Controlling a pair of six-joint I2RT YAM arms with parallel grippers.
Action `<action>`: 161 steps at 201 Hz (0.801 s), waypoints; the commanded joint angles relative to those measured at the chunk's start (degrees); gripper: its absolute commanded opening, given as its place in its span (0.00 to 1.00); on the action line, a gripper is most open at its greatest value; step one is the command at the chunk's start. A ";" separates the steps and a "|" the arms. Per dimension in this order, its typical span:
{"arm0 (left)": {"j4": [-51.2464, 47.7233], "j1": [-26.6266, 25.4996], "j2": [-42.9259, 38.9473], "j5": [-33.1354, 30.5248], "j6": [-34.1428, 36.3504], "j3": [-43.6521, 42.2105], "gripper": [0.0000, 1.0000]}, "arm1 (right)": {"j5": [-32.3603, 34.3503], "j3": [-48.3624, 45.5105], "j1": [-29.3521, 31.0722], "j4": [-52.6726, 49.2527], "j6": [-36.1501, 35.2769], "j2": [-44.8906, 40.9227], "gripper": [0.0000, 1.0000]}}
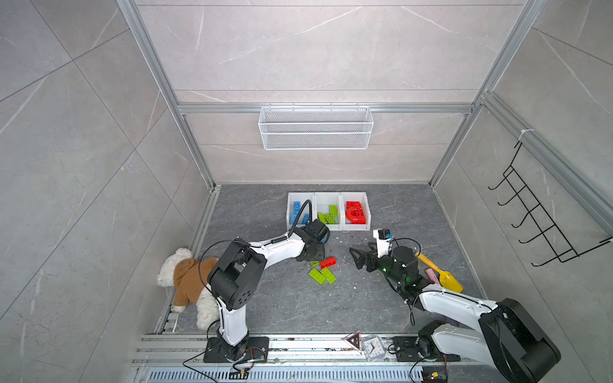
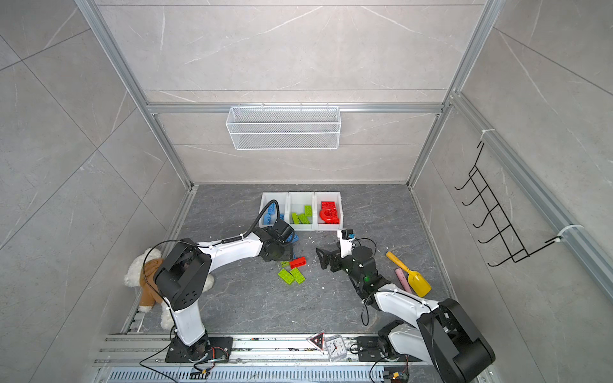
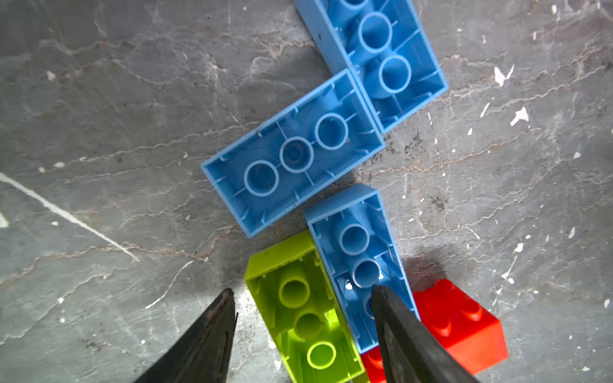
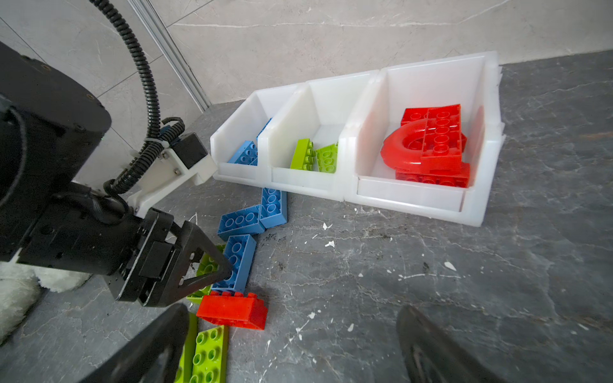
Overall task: Sort the legos into containers by color
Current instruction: 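Move the left gripper back over the pile to another green brick, then lower the left gripper onto the green brick beside the blue bricks and close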
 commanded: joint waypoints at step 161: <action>-7.36 -0.04 -9.43 -7.60 3.03 -2.08 0.65 | -1.56 2.30 -0.15 1.67 0.85 1.91 1.00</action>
